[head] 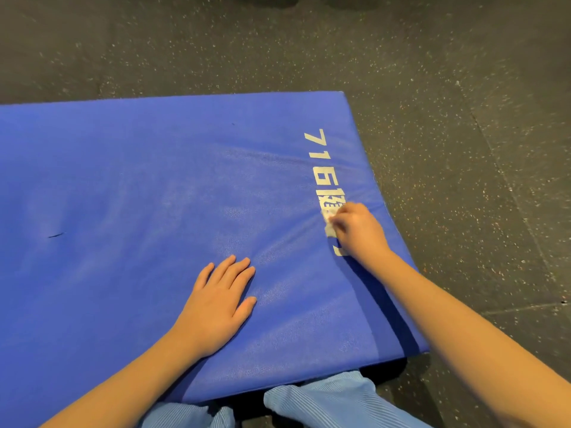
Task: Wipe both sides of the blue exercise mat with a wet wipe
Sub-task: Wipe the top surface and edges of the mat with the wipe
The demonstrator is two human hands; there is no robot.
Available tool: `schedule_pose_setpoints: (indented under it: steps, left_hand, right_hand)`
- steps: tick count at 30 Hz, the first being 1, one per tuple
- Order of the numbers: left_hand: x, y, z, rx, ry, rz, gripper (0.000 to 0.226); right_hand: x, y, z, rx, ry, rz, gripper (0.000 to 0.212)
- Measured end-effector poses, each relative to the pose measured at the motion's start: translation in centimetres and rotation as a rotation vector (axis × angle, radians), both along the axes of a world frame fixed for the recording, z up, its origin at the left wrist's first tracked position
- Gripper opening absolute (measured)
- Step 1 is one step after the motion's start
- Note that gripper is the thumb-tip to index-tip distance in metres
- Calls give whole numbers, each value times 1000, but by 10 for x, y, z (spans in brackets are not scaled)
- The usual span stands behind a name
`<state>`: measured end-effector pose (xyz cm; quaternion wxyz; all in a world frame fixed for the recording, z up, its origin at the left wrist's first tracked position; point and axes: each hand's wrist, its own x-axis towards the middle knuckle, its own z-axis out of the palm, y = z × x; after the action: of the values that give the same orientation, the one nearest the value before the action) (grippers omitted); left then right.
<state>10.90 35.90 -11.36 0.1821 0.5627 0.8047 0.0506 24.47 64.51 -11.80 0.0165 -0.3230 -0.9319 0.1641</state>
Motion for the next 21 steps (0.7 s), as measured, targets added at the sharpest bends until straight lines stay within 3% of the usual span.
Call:
schedule_pose_setpoints:
  steps: [2,3,6,8,12,15,19,21]
  left_hand:
    - [0,-1,-1,10,22,-13,54]
    - [0,0,-1,18,29,-22,53]
    - [-6,6,1,60,27,-62,48]
    - [-17,18,5,48,-7,-73,50]
    - [-41,50,6,-203,-125,52,94]
    - [-40,55,0,-305,-77,48,97]
    - [-40,54,1,-331,-80,29,97]
    - [-46,56,4,-364,-76,-9,98]
  right_hand:
    - [-13,0,-5,15,-3,-177,17]
    - [-18,-7,-6,-15,28,-144,16]
    - [-16,-34,-7,-135,107,252,14]
    - [-17,-23,-1,-164,71,352,14]
    - [-28,8,-10,1,31,29,16]
    - [-34,-4,-17,-33,102,-147,13]
    - [-25,-14,-17,-88,74,320,3]
    - [-31,10,-17,-26,38,313,8]
